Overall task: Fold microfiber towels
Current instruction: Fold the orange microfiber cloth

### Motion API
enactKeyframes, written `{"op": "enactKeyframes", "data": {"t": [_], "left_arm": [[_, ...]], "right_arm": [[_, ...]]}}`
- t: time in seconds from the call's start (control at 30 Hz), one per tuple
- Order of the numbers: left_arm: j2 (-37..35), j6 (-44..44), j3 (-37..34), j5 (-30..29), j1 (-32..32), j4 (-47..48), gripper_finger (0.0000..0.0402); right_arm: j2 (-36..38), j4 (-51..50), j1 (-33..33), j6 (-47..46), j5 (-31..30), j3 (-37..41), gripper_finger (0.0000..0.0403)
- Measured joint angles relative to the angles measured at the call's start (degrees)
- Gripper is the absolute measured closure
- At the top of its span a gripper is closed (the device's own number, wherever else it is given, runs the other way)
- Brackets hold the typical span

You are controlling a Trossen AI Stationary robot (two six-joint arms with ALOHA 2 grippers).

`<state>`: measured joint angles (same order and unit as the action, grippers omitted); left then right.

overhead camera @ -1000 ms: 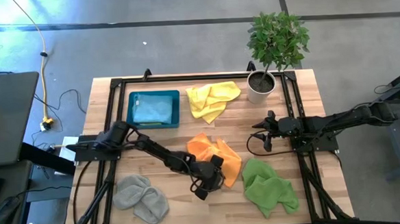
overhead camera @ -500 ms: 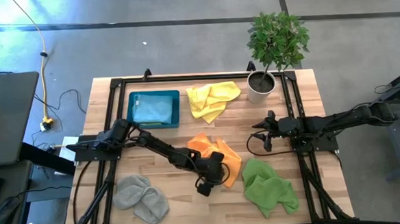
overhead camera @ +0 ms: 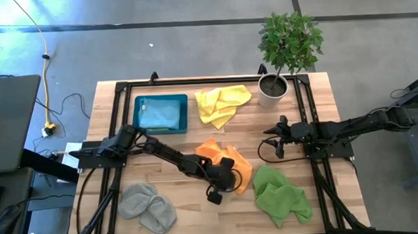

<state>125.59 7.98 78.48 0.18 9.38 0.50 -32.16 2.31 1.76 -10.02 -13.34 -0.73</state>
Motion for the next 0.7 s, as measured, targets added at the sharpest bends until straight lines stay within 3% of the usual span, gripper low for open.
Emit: {"op": "enactKeyframes", "data": {"t": [0.13,0.7], "left_arm": [[0.1,-0.3,5.1,-0.1,-0.2,6.3,0.0397],[-0.1,9.0,38.4,1.2,-1.1,53.8,0.0401]], "right_arm": [[0.0,0.0,0.0,0.0,0.0,0.0,0.0224],[0.0,0.0,0.0,0.0,0.0,0.0,0.0224]]}}
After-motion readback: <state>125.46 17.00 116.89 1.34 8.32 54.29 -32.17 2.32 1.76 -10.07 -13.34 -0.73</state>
